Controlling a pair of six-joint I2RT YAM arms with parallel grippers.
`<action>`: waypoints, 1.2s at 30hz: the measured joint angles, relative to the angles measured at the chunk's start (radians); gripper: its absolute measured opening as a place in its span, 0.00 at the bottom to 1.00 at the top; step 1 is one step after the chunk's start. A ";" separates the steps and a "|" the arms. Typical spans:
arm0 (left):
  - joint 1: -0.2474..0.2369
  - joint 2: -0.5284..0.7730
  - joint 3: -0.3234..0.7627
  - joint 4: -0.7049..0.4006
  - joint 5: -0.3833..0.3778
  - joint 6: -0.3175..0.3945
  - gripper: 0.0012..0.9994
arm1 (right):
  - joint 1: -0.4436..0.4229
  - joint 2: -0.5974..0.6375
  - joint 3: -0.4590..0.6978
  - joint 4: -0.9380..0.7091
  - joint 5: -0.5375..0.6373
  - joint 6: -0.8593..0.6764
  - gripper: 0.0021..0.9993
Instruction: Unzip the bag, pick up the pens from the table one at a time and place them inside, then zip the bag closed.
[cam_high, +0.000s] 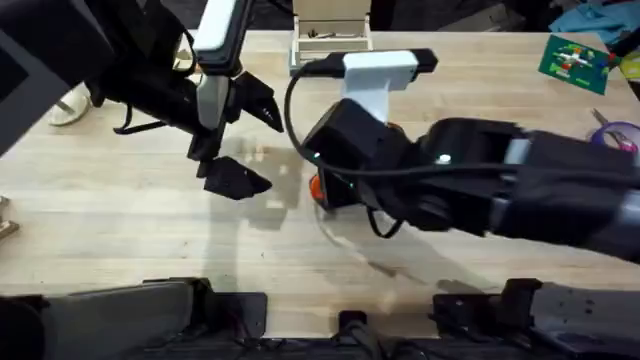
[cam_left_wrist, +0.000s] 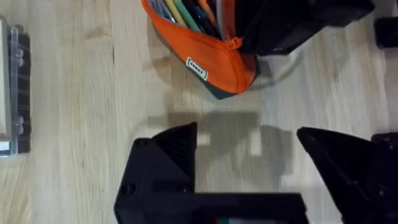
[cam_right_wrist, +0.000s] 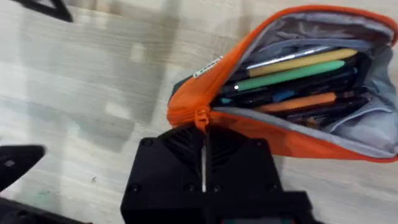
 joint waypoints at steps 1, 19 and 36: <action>0.000 0.000 0.000 0.000 0.000 0.000 0.99 | 0.000 -0.014 0.000 0.000 0.000 -0.004 0.03; 0.000 0.000 0.000 0.007 0.004 0.000 0.99 | 0.000 -0.128 -0.008 0.005 0.000 -0.037 0.03; 0.000 0.000 -0.163 0.120 0.165 0.000 0.99 | -0.005 -0.127 -0.008 0.023 0.000 -0.050 0.03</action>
